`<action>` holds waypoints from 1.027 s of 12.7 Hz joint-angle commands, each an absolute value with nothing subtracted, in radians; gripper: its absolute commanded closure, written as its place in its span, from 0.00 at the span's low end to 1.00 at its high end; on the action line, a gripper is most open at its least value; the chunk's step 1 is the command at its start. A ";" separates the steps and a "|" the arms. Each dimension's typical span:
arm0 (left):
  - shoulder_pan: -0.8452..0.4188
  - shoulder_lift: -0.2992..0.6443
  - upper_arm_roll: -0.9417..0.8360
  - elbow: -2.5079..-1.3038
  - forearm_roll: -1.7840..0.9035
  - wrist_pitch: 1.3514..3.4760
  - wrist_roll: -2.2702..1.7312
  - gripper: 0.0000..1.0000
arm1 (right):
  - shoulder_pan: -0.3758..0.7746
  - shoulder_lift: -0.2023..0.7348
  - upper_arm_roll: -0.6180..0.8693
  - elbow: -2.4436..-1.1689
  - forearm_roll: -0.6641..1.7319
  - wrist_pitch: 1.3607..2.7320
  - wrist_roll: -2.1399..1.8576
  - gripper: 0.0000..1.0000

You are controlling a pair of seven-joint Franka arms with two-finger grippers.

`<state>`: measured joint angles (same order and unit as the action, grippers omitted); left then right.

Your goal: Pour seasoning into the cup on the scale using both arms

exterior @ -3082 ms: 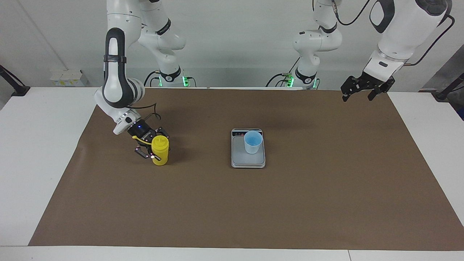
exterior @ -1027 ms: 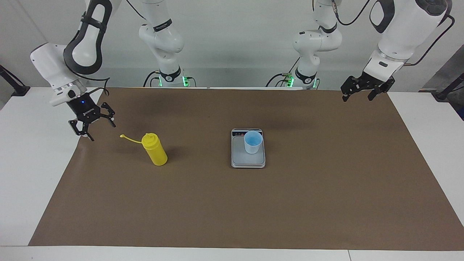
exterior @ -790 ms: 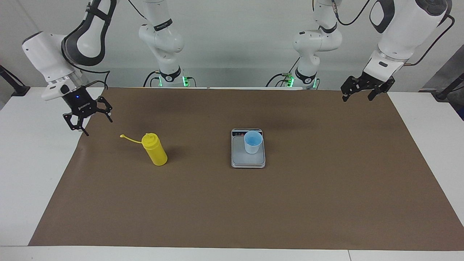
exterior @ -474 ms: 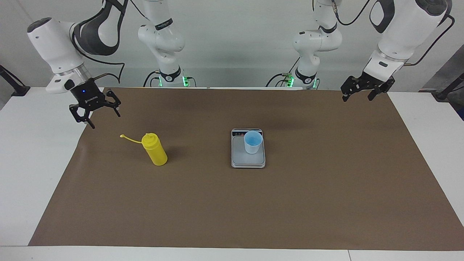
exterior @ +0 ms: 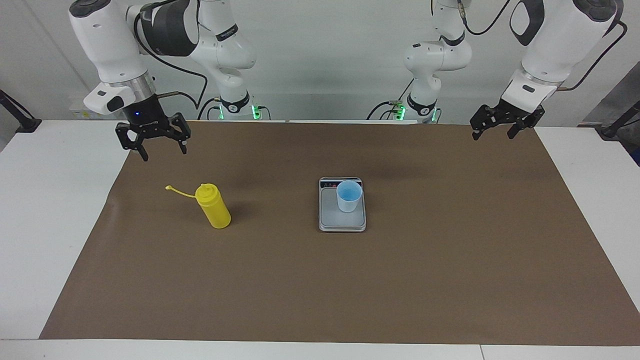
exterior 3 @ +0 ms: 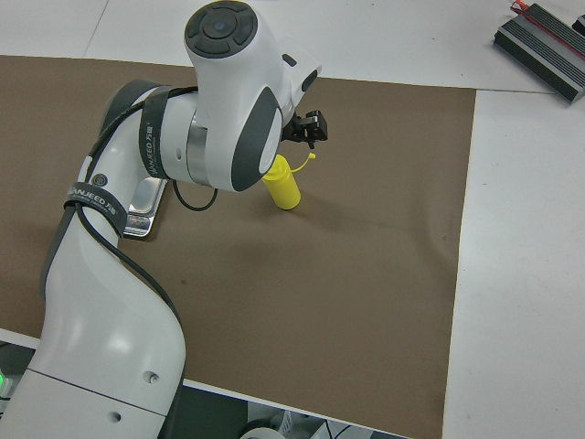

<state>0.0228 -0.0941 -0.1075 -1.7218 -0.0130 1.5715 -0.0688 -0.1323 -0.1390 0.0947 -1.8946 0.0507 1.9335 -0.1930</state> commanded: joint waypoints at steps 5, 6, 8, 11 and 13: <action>0.034 -0.120 -0.110 -1.749 -0.008 1.569 -0.058 0.00 | -0.060 -0.038 0.097 -1.652 -0.066 1.711 0.107 0.00; 0.034 -0.120 -0.112 -1.749 -0.008 1.569 -0.057 0.00 | -0.060 -0.020 0.097 -1.616 -0.064 1.678 0.113 0.00; 0.034 -0.120 -0.110 -1.749 -0.008 1.569 -0.058 0.00 | -0.064 0.011 0.097 -1.542 -0.055 1.609 0.135 0.00; 0.034 -0.120 -0.110 -1.749 -0.008 1.569 -0.057 0.00 | -0.075 0.025 0.097 -1.506 -0.051 1.560 0.137 0.00; 0.034 -0.120 -0.112 -1.749 -0.008 1.569 -0.058 0.00 | -0.075 0.015 0.097 -1.528 -0.045 1.554 0.146 0.00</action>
<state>0.0228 -0.0941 -0.1075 -1.7218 -0.0130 1.5715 -0.0688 -0.0673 0.0024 0.0906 -1.5454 -0.0424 1.5764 0.1170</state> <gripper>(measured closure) 0.000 0.000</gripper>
